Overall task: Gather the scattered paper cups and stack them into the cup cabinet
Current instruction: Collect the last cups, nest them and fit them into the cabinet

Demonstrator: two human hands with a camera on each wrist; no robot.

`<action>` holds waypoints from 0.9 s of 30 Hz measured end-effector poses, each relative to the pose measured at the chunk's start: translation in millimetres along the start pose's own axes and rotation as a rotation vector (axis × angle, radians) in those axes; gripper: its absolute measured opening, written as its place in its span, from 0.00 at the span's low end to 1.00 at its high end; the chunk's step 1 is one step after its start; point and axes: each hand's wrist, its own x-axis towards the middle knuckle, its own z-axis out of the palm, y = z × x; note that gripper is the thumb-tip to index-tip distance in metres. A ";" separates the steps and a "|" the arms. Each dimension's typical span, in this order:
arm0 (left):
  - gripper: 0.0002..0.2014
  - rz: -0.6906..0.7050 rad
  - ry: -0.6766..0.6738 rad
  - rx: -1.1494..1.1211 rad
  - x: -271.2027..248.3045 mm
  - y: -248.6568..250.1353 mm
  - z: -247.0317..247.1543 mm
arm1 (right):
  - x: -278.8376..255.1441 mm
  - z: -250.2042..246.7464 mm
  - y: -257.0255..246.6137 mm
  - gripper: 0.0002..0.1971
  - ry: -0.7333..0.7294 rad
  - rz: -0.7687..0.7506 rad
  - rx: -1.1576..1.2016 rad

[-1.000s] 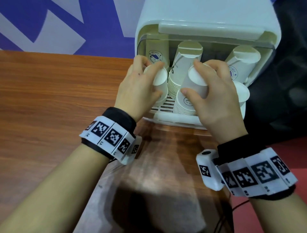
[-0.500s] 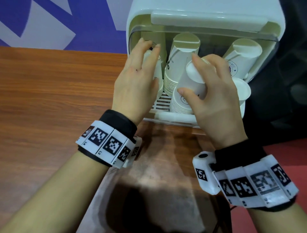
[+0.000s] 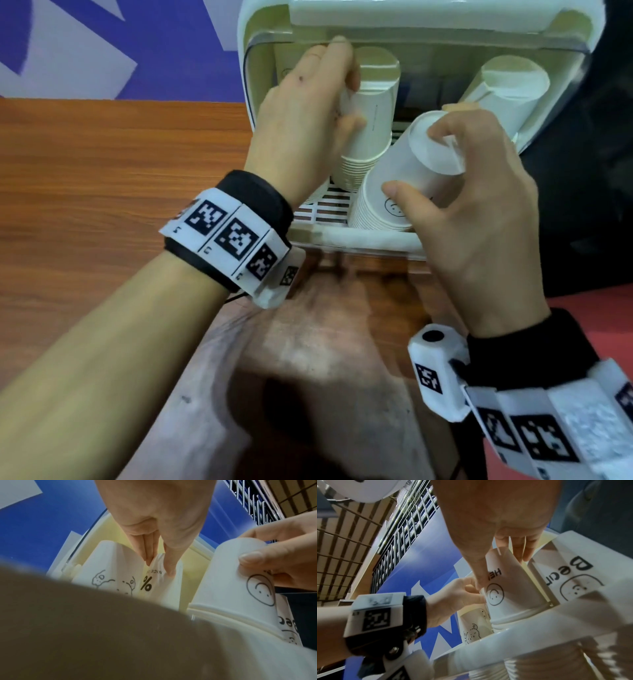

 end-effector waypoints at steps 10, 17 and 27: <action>0.08 0.069 0.175 -0.069 -13.9 -1.6 4.1 | -4.0 -0.4 -0.1 0.20 0.035 -0.022 0.048; 0.05 0.049 0.177 0.028 -6.8 3.4 19.0 | -4.8 0.7 2.5 0.21 0.040 -0.024 0.061; 0.26 0.000 -0.105 0.201 -4.5 -3.6 13.6 | -2.8 2.8 4.9 0.21 0.025 -0.020 0.010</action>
